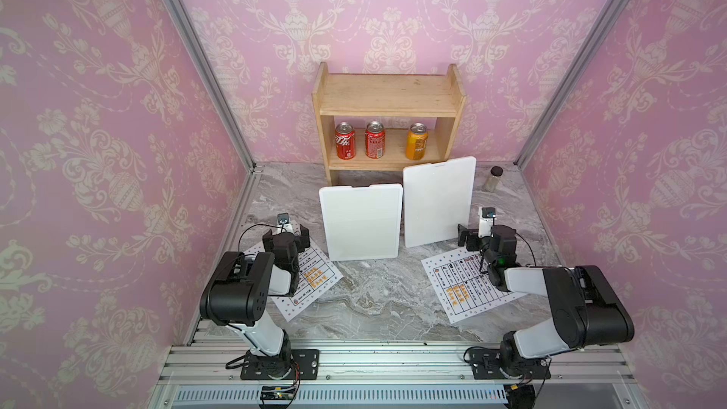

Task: Insert the menus into the narrow rack
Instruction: Move the narrow rack to the center of the board.

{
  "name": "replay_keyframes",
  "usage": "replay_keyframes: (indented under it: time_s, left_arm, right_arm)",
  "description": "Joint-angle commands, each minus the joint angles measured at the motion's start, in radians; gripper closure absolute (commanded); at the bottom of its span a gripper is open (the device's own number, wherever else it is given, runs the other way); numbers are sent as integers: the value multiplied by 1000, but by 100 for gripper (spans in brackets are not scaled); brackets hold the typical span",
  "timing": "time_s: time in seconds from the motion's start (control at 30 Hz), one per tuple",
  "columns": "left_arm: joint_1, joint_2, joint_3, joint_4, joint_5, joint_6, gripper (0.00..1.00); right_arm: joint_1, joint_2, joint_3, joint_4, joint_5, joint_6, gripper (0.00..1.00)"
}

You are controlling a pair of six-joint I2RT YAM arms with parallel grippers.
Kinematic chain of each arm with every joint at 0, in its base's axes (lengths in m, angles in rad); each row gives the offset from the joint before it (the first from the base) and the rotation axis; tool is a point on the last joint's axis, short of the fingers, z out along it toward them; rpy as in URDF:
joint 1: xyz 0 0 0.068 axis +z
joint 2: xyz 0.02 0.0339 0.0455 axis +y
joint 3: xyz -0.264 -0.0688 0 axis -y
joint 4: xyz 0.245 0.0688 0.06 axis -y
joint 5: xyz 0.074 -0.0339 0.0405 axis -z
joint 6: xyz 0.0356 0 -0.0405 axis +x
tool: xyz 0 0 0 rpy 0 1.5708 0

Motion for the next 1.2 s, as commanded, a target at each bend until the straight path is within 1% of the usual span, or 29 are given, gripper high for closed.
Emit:
replay_keyframes:
  time_s: [0.0,0.27,0.37,0.43,0.47,0.6,0.67,0.7,0.73,0.77,0.8,0.87,0.9,0.97,1.0,1.03,1.07,1.1,1.13,1.17]
  left_arm:
    - [5,-16,12,-18,19,-21,1]
    - [5,-17,12,-17,19,-22,1]
    - [16,-18,6,-8,7,-44,1]
    - [19,-25,-38,70,-27,-63,1]
    - [24,-24,-58,112,-22,-68,1]
    - [30,-15,-107,210,-16,-73,1]
    - [29,-19,-118,236,2,-59,1]
    - [26,-43,-129,234,18,-54,1]
    - [2,-88,-144,231,-23,-27,1]
    - [-38,-154,-158,203,-92,0,1]
    - [-76,-246,-165,152,-142,37,1]
    - [-125,-453,-158,3,-176,65,1]
    - [-143,-584,-140,-137,-181,42,1]
    - [-144,-829,-74,-487,-125,-96,1]
    - [-142,-923,-47,-610,-110,-180,1]
    - [-141,-1019,-42,-690,-87,-269,1]
    - [-140,-1081,-51,-715,-57,-330,1]
    - [-140,-1128,-60,-737,-15,-365,1]
    - [-142,-1162,-42,-815,43,-396,1]
    - [-142,-1175,-14,-883,92,-402,1]
  right_arm:
    - [-5,2,15,-8,-12,-5,0]
    - [-4,2,15,-9,-13,-5,0]
    - [-1,0,14,-4,2,-5,0]
    - [1,-18,28,-43,65,16,0]
    - [4,-28,33,-62,89,25,0]
    - [15,-44,38,-79,117,20,0]
    - [49,-96,92,-227,229,30,0]
    - [57,-125,144,-368,286,84,0]
    - [57,-133,205,-510,329,144,0]
    - [57,-129,248,-598,345,168,0]
    - [61,-122,280,-664,353,176,0]
    - [86,-133,306,-726,418,186,0]
    - [94,-153,321,-764,438,207,0]
    - [95,-207,333,-816,412,275,0]
    - [91,-234,333,-844,389,336,0]
    - [83,-257,339,-899,366,432,0]
    - [70,-273,347,-935,287,463,0]
    - [64,-288,347,-936,147,436,0]
    - [78,-309,341,-924,35,406,0]
    - [104,-338,331,-922,-8,395,0]
